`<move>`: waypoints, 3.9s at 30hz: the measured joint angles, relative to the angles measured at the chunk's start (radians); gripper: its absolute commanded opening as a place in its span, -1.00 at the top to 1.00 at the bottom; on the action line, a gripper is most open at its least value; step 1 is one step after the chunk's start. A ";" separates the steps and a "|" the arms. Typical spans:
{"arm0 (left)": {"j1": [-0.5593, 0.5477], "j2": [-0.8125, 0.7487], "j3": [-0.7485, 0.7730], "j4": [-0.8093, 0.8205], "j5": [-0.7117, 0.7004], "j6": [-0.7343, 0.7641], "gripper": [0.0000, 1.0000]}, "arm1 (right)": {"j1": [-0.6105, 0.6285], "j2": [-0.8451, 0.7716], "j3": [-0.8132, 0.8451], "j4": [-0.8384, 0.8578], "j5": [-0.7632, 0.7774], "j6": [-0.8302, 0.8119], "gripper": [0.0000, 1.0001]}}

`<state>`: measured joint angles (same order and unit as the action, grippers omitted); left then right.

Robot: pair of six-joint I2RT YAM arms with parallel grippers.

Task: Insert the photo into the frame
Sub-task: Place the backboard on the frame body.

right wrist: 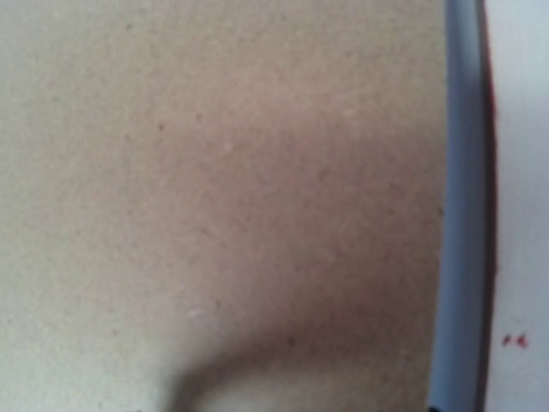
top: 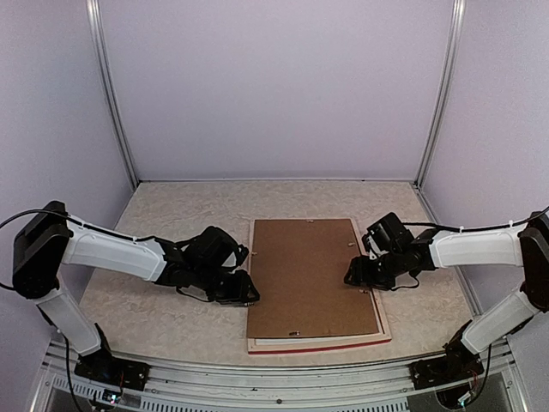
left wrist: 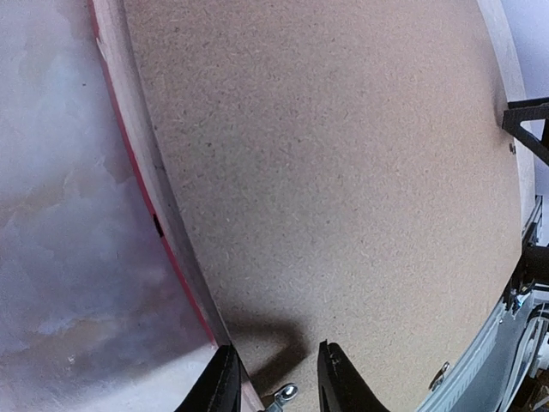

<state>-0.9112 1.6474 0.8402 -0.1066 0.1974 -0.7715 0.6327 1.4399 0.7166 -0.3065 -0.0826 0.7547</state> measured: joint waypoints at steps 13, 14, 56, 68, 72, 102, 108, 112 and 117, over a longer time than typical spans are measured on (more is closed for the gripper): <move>-0.047 0.002 0.000 -0.018 0.017 -0.003 0.38 | -0.001 0.000 0.027 -0.060 0.021 -0.059 -0.29; -0.050 0.003 0.000 -0.018 0.017 -0.003 0.38 | -0.001 0.000 0.027 -0.063 0.021 -0.061 -0.29; -0.066 0.021 0.037 -0.064 0.003 -0.001 0.36 | 0.000 0.003 0.008 -0.064 0.021 -0.032 -0.30; -0.066 0.054 0.087 -0.100 -0.005 0.018 0.35 | 0.000 0.014 0.023 -0.080 0.058 -0.035 -0.30; -0.066 0.056 0.092 -0.105 -0.009 0.020 0.36 | 0.000 0.014 0.023 -0.082 0.060 -0.035 -0.30; -0.067 0.069 0.111 -0.107 -0.023 0.040 0.29 | 0.000 0.015 0.048 -0.126 0.071 -0.035 -0.33; -0.067 0.077 0.119 -0.109 -0.026 0.040 0.29 | 0.000 0.036 0.072 -0.142 0.083 -0.046 -0.35; -0.067 0.082 0.128 -0.116 -0.029 0.040 0.29 | 0.000 0.043 0.079 -0.145 0.088 -0.053 -0.38; -0.067 0.086 0.135 -0.119 -0.042 0.040 0.26 | 0.000 0.064 0.101 -0.153 0.095 -0.059 -0.43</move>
<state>-0.9779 1.7336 0.9752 -0.2260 0.1558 -0.7315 0.6327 1.5043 0.8177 -0.4591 0.0128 0.6956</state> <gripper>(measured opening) 0.360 0.699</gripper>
